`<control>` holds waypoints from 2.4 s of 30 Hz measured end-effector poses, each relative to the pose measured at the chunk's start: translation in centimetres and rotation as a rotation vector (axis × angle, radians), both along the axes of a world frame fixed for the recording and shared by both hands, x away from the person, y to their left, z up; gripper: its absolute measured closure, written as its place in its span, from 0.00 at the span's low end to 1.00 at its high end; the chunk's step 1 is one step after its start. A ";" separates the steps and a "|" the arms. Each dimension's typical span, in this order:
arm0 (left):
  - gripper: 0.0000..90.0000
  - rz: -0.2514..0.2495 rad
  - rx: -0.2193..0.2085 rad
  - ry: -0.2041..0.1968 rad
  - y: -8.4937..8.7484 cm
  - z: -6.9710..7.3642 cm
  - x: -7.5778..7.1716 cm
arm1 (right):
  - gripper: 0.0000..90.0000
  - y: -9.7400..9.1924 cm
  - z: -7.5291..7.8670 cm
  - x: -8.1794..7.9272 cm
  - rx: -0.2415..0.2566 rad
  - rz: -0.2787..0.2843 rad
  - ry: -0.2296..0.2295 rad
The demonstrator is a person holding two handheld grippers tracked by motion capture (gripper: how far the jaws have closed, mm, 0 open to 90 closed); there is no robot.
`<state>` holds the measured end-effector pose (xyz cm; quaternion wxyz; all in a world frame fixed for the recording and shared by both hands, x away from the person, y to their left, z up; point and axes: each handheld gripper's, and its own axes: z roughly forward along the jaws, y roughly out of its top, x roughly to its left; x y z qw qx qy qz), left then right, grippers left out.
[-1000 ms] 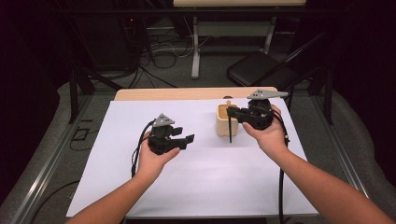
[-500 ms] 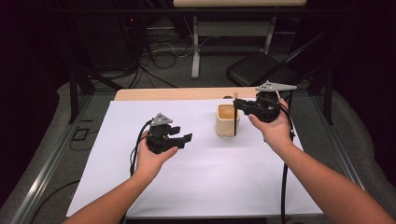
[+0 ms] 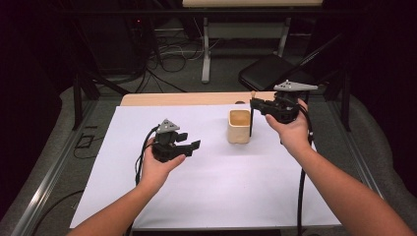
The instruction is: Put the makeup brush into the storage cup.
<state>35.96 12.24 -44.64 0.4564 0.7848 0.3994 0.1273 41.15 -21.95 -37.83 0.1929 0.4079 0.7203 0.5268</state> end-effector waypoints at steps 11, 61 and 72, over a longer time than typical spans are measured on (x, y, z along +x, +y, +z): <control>0.44 -0.004 0.054 -0.079 0.1 -0.2 -0.1 | 0.93 0.2 0.0 0.3 -0.001 -0.002 -0.010; 0.23 -0.010 0.028 0.001 0.8 -0.2 0.6 | 0.93 1.0 1.3 2.6 -0.011 -0.090 -0.089; 0.18 0.000 0.036 0.000 0.7 -0.3 0.6 | 0.93 0.9 1.1 3.1 -0.008 -0.112 -0.092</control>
